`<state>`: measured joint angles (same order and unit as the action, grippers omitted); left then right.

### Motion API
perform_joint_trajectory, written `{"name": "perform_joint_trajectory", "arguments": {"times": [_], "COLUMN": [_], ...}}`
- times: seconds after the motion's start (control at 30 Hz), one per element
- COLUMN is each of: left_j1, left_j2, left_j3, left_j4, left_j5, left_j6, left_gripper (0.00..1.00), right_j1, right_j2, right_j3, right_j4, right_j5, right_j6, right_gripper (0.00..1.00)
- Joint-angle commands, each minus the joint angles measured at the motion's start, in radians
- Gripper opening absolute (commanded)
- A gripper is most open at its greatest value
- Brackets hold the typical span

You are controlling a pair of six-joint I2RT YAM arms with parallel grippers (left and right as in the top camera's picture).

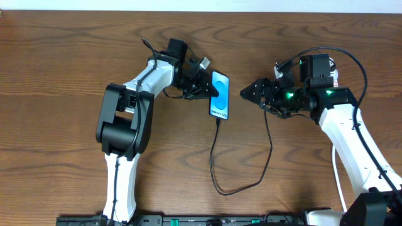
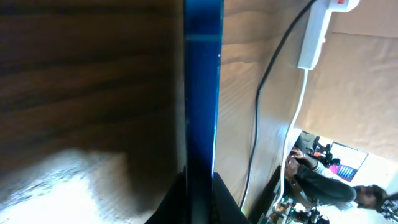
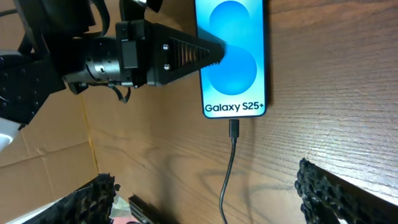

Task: Plug charger to phone and switch on socket
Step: 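Open the right gripper and lower the phone with the left gripper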

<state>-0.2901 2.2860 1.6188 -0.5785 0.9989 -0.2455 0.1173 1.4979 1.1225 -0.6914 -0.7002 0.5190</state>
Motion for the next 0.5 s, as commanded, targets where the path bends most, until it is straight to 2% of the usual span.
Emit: {"name": "perform_joint_trajectory", "arguments": {"times": [0.0, 0.47], "left_j1": [0.0, -0.017], "left_j2": [-0.015, -0.015], "left_j3": [0.013, 0.01], "left_j4": [-0.005, -0.018], "left_j5": [0.034, -0.076], "left_j6": [0.035, 0.035], "left_gripper": [0.07, 0.07], "right_j1": [-0.005, -0.005], "right_j2": [-0.005, -0.005], "right_j3": [0.008, 0.008], "right_j4": [-0.002, -0.003], "right_j5": [0.014, 0.018], "right_j6": [-0.019, -0.019], "right_gripper": [0.92, 0.93]}}
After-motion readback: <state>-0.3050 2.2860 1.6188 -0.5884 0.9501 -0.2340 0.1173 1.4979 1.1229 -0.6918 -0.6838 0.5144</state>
